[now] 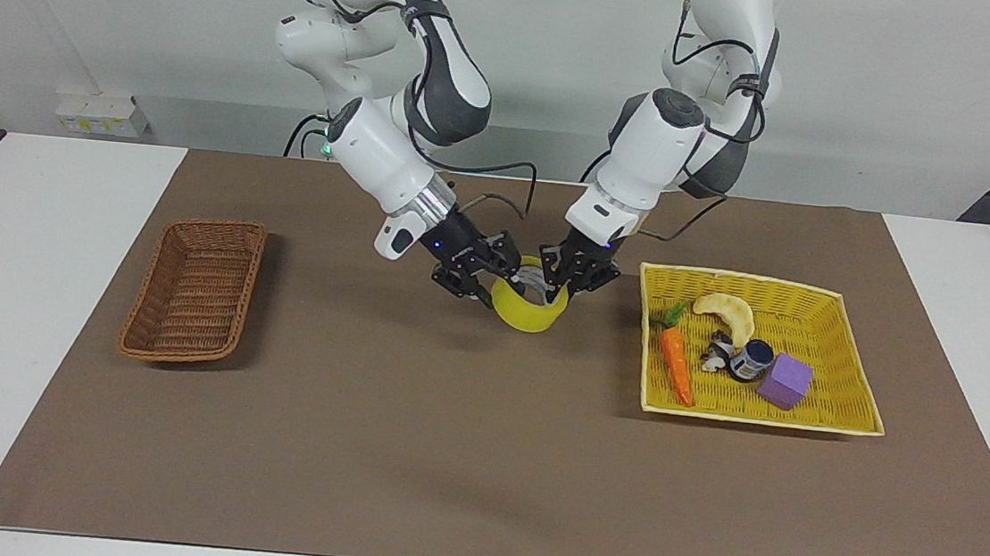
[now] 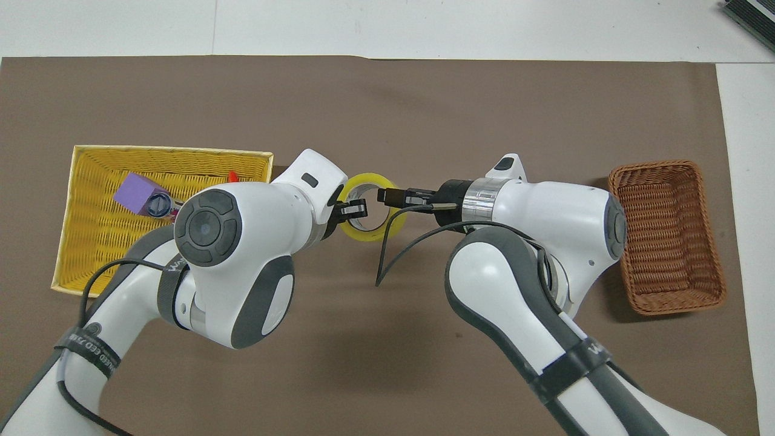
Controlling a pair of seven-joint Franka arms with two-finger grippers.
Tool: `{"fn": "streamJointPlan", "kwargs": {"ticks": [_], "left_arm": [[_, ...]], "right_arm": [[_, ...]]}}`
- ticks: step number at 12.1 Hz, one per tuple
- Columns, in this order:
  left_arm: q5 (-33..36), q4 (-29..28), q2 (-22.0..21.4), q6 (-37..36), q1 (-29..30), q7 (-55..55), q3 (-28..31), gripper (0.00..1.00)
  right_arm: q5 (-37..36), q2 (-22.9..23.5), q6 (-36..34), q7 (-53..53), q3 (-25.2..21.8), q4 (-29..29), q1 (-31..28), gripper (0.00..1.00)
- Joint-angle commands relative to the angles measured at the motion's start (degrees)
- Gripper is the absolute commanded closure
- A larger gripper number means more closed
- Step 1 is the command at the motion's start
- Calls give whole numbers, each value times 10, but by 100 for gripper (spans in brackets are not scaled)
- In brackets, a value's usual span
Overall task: Move tape to another basket
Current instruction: 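Grasp the tape rim with the right gripper beside the left gripper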
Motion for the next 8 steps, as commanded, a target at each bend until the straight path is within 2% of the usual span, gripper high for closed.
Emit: {"fn": "streamJointPlan", "kwargs": {"ticks": [1,8], "left_arm": [[-11,8,-2,9,-11,-8,0,100],[-11,8,-2,9,-11,-7,0,100]], "right_arm": [[2,11,-3,40,3,17,12,100],[-5,8,-26,47,1,9,10,100]]}}
